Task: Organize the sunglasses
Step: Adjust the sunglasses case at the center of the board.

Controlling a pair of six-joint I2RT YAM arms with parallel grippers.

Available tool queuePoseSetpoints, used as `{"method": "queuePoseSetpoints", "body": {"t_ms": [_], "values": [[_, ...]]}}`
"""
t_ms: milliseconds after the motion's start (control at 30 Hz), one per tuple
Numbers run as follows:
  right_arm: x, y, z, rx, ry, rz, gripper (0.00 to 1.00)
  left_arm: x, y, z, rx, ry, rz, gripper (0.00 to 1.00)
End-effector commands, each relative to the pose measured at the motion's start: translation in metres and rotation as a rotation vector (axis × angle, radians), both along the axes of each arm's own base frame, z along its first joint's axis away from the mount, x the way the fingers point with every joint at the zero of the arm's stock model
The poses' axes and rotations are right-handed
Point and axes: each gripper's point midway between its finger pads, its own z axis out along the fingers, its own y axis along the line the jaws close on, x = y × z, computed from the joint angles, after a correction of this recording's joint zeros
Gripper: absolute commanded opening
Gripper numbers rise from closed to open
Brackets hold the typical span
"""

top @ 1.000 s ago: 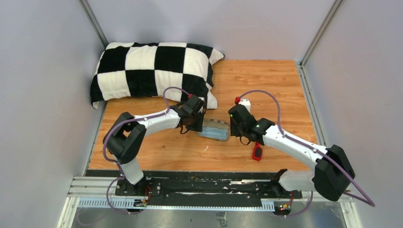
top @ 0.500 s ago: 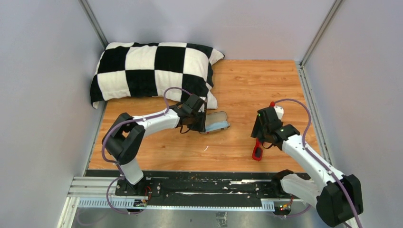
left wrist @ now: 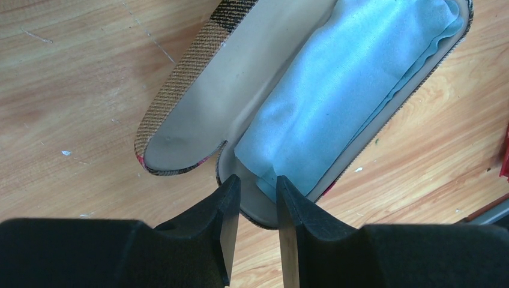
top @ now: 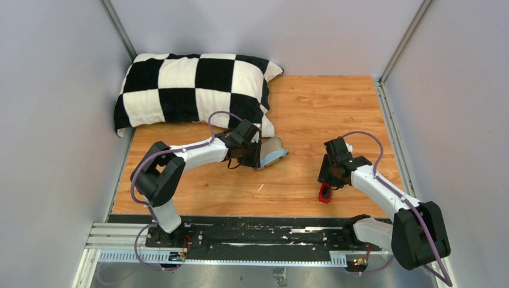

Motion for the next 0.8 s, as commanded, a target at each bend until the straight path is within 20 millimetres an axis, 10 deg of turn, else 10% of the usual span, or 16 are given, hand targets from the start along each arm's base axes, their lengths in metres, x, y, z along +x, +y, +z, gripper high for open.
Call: {"method": "queuePoseSetpoints", "body": {"t_ms": [0, 433, 767], "values": [[0.002, -0.004, -0.003, 0.002, 0.01, -0.004, 0.45, -0.001, -0.003, -0.003, -0.002, 0.013, -0.013, 0.33], [0.002, -0.005, -0.003, 0.003, 0.004, -0.01, 0.02, -0.003, -0.006, 0.002, -0.005, 0.006, -0.017, 0.33], [0.007, -0.003, 0.015, 0.019, -0.04, -0.001, 0.0, -0.004, -0.001, 0.033, 0.022, -0.067, -0.038, 0.54]]}}
